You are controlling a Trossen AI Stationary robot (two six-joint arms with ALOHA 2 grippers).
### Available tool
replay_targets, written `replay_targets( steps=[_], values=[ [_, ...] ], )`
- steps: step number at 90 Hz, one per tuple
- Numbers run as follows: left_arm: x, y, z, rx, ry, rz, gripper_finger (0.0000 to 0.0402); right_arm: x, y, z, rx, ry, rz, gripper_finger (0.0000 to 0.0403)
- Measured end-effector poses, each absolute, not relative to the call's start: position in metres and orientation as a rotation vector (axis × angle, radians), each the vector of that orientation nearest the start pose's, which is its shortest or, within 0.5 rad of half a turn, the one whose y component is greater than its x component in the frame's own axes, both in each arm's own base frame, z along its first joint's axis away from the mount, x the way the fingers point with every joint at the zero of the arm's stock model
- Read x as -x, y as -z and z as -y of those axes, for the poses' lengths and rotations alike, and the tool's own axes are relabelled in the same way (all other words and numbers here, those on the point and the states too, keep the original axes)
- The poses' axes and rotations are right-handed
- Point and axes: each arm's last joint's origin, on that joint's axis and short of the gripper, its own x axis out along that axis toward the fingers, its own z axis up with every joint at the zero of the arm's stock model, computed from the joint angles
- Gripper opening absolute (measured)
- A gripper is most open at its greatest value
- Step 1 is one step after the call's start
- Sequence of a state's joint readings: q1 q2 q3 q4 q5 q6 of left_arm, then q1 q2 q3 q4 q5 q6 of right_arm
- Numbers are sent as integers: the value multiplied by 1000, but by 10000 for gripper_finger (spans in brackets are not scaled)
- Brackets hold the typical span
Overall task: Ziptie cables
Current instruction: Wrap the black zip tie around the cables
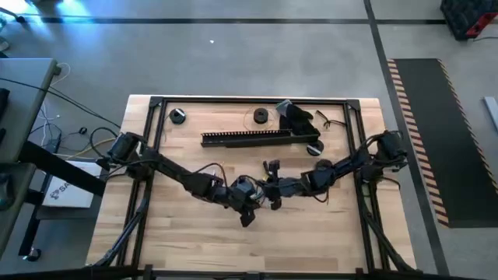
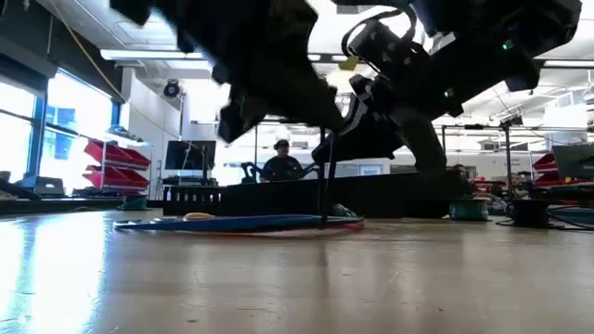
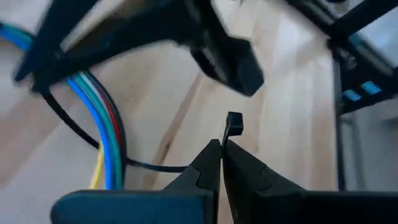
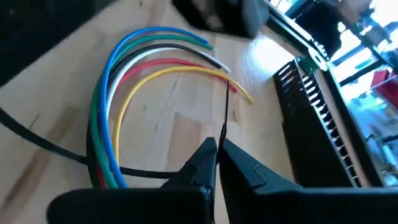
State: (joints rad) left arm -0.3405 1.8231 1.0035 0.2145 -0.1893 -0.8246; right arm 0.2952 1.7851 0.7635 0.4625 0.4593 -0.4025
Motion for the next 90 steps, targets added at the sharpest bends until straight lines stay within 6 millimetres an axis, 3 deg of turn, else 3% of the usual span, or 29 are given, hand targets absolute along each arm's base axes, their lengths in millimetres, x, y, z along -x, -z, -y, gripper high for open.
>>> replay_targets(
  steps=[12, 29, 90],
  values=[
    [-347, -159, 114, 786, -30, -440, 0, -325, -135, -85, 663, 46, -540, 0],
    [-339, -150, 103, 874, 1, -379, 0, -328, -132, -86, 757, 28, -511, 0],
    [-341, -147, 94, 862, 28, -400, 0, -329, -129, -95, 758, 0, -475, 0]
  ],
)
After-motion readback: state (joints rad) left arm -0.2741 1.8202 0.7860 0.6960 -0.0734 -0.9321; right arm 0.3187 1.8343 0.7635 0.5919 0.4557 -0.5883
